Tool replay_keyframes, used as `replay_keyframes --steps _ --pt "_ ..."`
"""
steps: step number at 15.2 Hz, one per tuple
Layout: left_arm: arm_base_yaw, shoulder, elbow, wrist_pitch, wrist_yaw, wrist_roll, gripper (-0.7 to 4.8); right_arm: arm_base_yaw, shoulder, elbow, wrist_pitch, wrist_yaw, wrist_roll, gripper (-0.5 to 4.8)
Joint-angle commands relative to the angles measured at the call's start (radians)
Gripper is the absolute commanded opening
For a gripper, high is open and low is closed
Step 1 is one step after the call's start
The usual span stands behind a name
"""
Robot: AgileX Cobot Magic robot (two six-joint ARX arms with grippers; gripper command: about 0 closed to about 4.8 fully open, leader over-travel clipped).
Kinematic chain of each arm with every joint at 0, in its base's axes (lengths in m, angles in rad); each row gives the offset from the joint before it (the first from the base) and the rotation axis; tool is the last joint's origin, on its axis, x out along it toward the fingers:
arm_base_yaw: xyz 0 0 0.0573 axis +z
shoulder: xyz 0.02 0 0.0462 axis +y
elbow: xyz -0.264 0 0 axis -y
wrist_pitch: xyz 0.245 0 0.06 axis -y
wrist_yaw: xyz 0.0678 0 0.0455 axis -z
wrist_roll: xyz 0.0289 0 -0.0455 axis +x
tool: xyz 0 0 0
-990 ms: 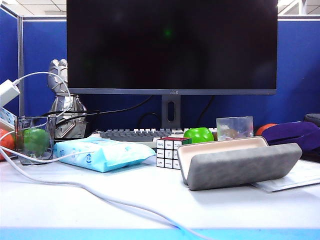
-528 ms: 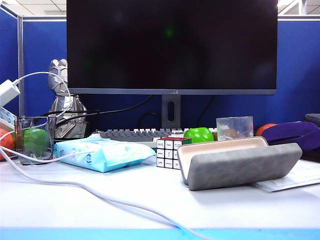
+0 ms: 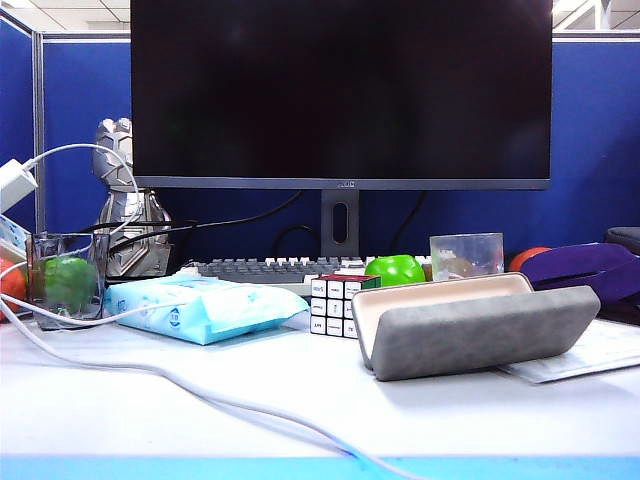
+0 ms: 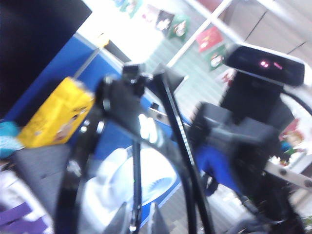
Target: Pick up the glasses, fold the temples of the glasses, place the glasses into the glasses case, and finally close the glasses case.
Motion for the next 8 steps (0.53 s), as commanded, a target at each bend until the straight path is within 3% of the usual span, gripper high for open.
replay_keyframes --steps 1,5,8 --pt "0.000 -0.003 0.006 -0.076 0.004 0.045 -0.06 0.003 0.005 0.003 -0.189 0.113 -0.114 0.68" --pt "0.000 0.011 0.006 -0.067 0.150 0.046 -0.06 0.011 0.040 0.002 -0.187 -0.021 -0.103 1.18" --pt "0.000 0.015 0.006 -0.068 0.153 0.047 -0.06 0.032 0.041 0.002 -0.163 -0.043 -0.102 1.19"
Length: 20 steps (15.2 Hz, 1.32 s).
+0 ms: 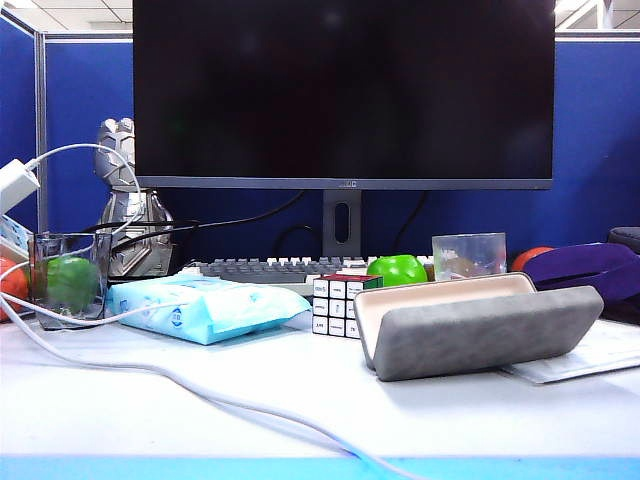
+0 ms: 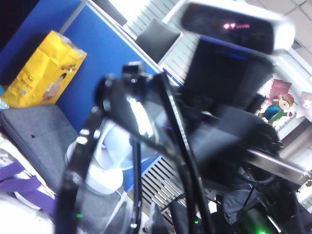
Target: Pick up the glasses, fold the temples of the glasses, place the glasses into the glasses case, and finally close the glasses case.
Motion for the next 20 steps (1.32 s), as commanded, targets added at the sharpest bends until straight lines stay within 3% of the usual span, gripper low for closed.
replay_keyframes --steps 1,5,8,11,12,15,16,20 --pt "0.000 0.000 0.006 0.014 0.004 0.010 -0.06 0.006 -0.003 0.003 0.026 -0.030 0.000 1.19" --pt "0.000 0.012 0.006 0.013 0.003 0.032 -0.06 0.007 0.002 0.003 0.022 -0.016 0.000 1.21" --pt "0.000 0.049 0.006 -0.071 -0.042 0.063 -0.06 -0.010 -0.002 0.004 -0.034 0.159 -0.001 1.21" --pt "-0.017 0.141 0.006 -0.133 -0.048 0.305 -0.06 -0.021 -0.014 0.004 -0.115 0.312 -0.031 1.20" --pt "-0.045 0.212 0.006 -0.158 -0.048 0.432 -0.06 -0.021 -0.035 0.004 -0.124 0.365 -0.061 1.17" --pt "-0.086 0.351 0.006 -0.158 -0.064 0.587 -0.06 -0.021 -0.089 0.004 -0.111 0.526 -0.090 1.17" --pt "-0.120 0.421 0.006 -0.160 -0.098 0.692 -0.06 -0.021 -0.115 0.004 -0.111 0.597 -0.090 1.17" --pt "-0.242 0.576 0.006 -0.159 -0.260 0.952 -0.06 -0.021 -0.139 0.004 -0.113 0.622 -0.090 1.17"
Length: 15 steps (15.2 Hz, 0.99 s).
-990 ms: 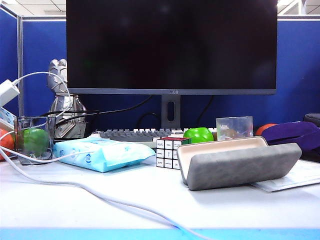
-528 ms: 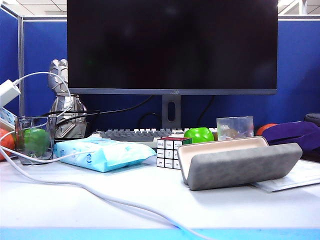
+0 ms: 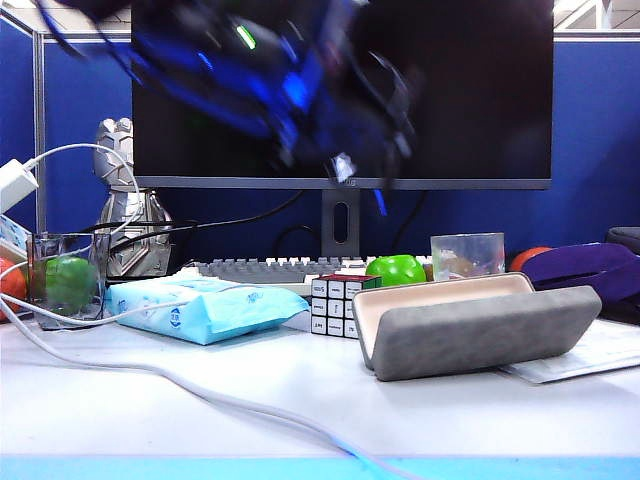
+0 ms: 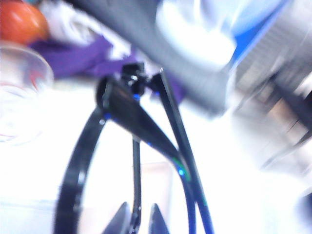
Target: Pick up the glasses, fold the temples of the glasses, place the glasses into the glasses case, and finally close the glasses case.
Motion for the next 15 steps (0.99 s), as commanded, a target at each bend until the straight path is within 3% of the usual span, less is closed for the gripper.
replay_keyframes --steps 1,6,8,10,15 --pt "-0.076 0.070 0.004 0.009 -0.163 0.185 -0.06 0.000 -0.001 0.003 0.009 0.008 -0.003 1.17" --pt "-0.174 0.099 0.004 0.070 -0.481 0.317 -0.06 0.000 -0.001 0.003 -0.019 0.003 -0.003 1.17" --pt "-0.183 0.124 0.013 0.072 -0.498 0.328 -0.06 0.000 -0.001 0.003 -0.025 0.000 -0.003 1.17" --pt "-0.195 0.164 0.038 0.049 -0.590 0.335 -0.06 0.000 -0.001 0.003 -0.027 0.000 -0.003 1.17" --pt "-0.222 0.212 0.105 -0.003 -0.592 0.360 -0.06 0.000 -0.002 0.003 -0.032 -0.023 -0.003 1.17"
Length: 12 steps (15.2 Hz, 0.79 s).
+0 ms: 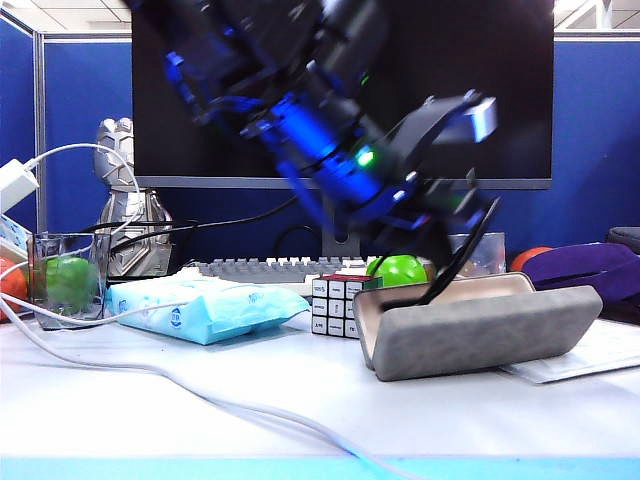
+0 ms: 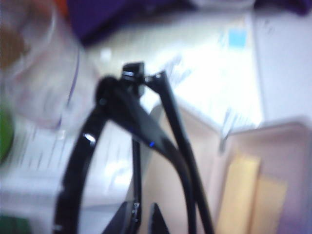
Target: Pick up the glasses, fold the temples of the glasses, place the glasses into the glasses case, and finally close the glasses case.
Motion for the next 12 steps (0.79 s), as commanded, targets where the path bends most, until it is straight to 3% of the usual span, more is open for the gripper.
replay_keyframes --steps 1,4,6,10,11,12 --pt "-0.014 0.005 0.006 -0.019 0.002 0.013 -0.06 0.000 -0.005 0.003 -0.002 -0.019 -0.006 1.17" --pt "-0.017 0.005 0.006 -0.067 -0.020 0.039 0.03 0.000 -0.008 0.003 -0.028 -0.019 -0.018 1.17" --pt "-0.016 0.005 0.006 -0.066 -0.020 0.038 0.92 0.000 -0.016 0.003 -0.040 -0.018 -0.029 1.17" --pt "-0.017 0.005 0.014 -0.064 -0.012 0.038 0.94 -0.001 -0.038 0.003 -0.040 -0.011 -0.051 1.17" --pt "-0.017 0.004 0.023 -0.065 -0.012 0.038 1.35 -0.001 -0.039 0.003 -0.041 -0.011 -0.051 1.17" --pt "-0.017 0.004 0.039 -0.084 -0.009 0.038 2.09 -0.001 -0.039 0.003 -0.042 -0.011 -0.055 1.17"
